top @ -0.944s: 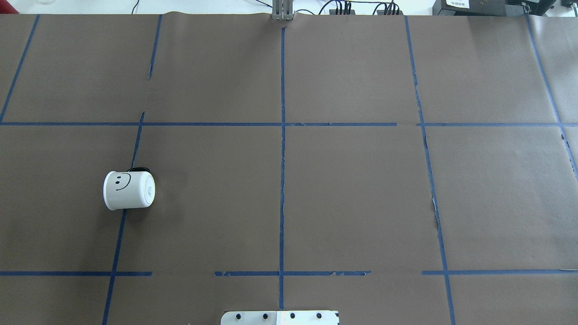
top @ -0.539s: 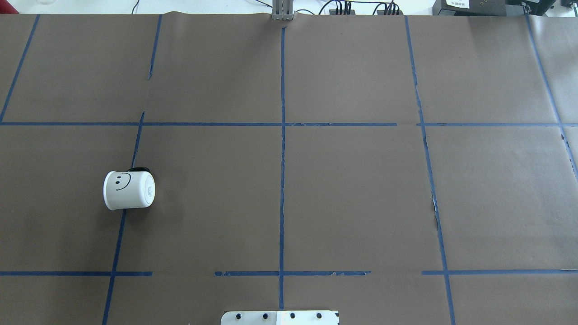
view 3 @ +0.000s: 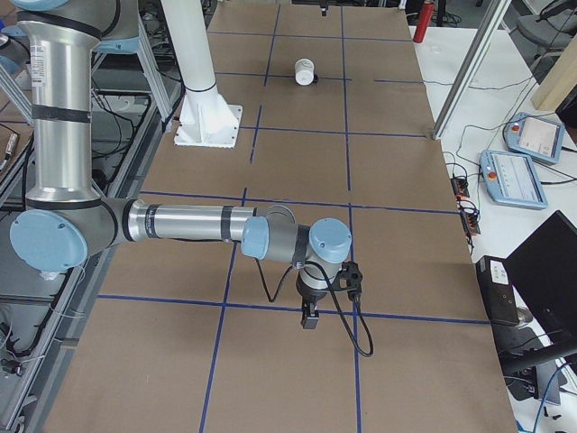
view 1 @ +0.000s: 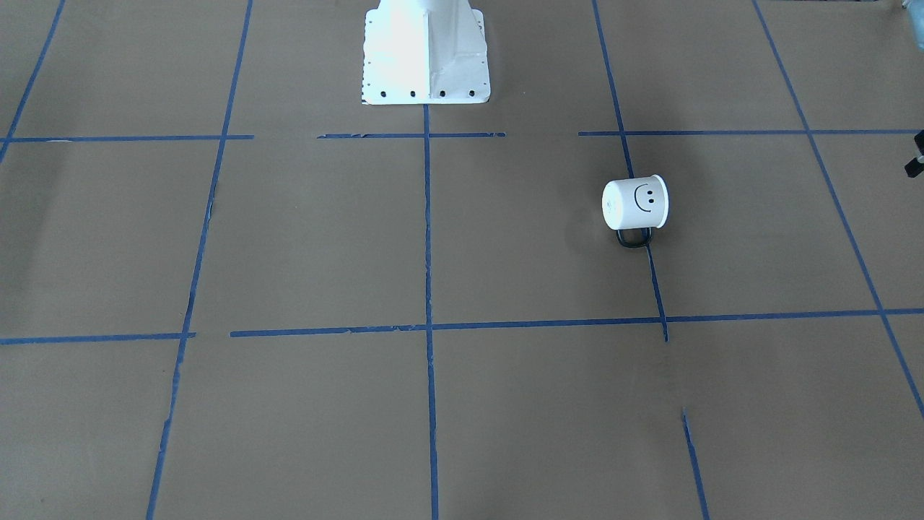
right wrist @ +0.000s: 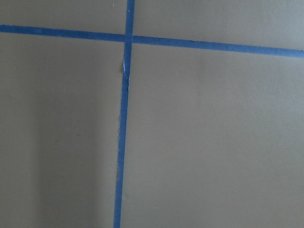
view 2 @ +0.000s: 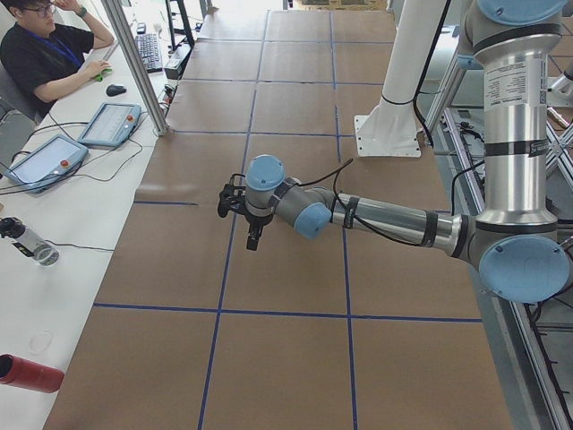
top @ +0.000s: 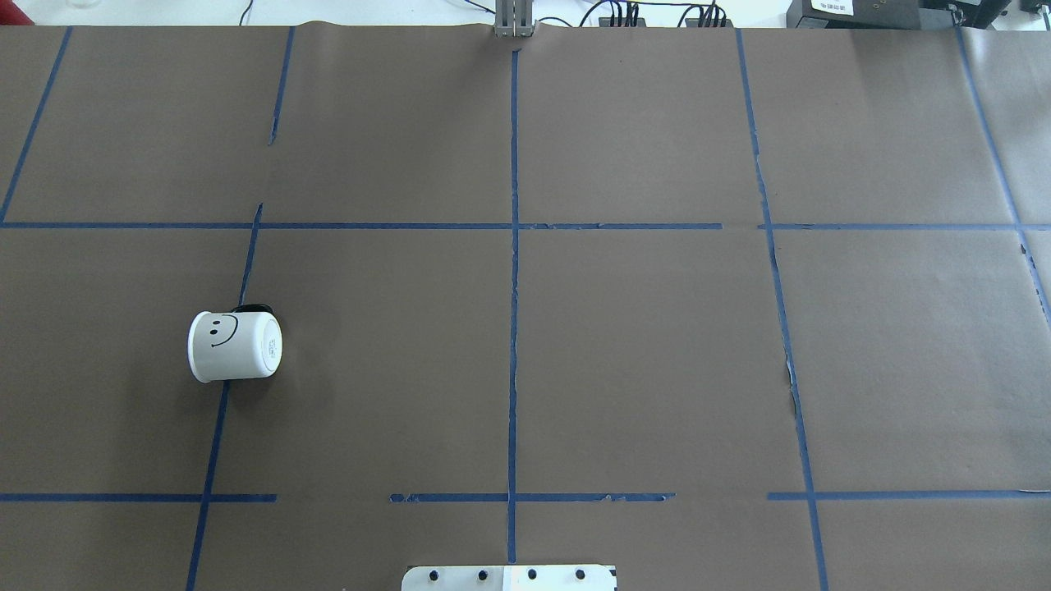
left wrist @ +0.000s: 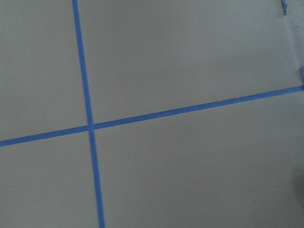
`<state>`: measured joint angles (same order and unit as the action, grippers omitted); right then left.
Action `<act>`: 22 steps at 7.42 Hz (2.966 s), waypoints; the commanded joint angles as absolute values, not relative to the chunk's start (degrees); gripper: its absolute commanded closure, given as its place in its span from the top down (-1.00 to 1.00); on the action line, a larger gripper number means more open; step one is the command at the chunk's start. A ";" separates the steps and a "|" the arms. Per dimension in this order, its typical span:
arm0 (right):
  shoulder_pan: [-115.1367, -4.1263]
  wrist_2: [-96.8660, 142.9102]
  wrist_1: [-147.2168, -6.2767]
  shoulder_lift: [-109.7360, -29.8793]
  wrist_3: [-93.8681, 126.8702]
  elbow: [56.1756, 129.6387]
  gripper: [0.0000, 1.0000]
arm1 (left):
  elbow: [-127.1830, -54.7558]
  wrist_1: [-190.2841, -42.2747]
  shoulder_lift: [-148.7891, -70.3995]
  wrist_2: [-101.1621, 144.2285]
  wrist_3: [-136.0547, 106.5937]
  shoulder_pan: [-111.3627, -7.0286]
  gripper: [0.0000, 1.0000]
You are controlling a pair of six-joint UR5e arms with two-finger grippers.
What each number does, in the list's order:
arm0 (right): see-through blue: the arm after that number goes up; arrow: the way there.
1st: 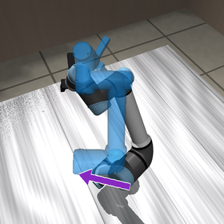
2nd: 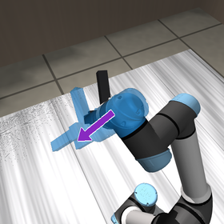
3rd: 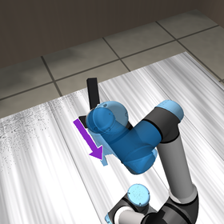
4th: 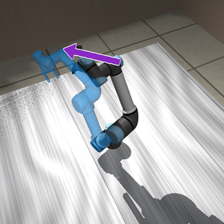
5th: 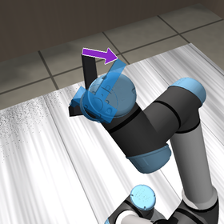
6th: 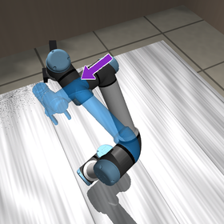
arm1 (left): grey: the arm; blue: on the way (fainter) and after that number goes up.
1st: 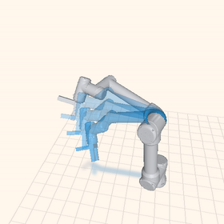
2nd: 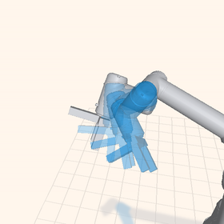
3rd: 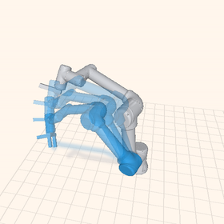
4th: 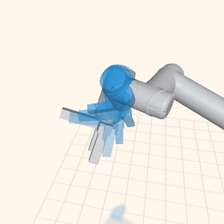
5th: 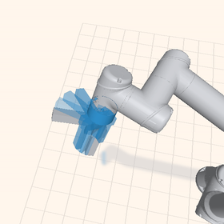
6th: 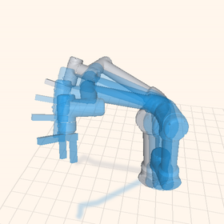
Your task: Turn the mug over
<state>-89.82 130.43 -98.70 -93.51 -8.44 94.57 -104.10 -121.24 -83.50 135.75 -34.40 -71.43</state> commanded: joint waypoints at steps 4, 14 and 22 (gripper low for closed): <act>-89.82 130.43 -98.70 -93.52 -8.44 94.57 1.00 | -99.76 -152.31 -78.66 110.82 -79.14 -47.33 1.00; -89.82 130.43 -98.70 -93.52 -8.44 94.57 1.00 | -86.14 -184.22 -88.50 108.02 -99.58 -38.77 1.00; -89.82 130.43 -98.70 -93.52 -8.44 94.57 1.00 | -85.51 -185.89 -97.97 117.24 -107.73 -39.81 -1.00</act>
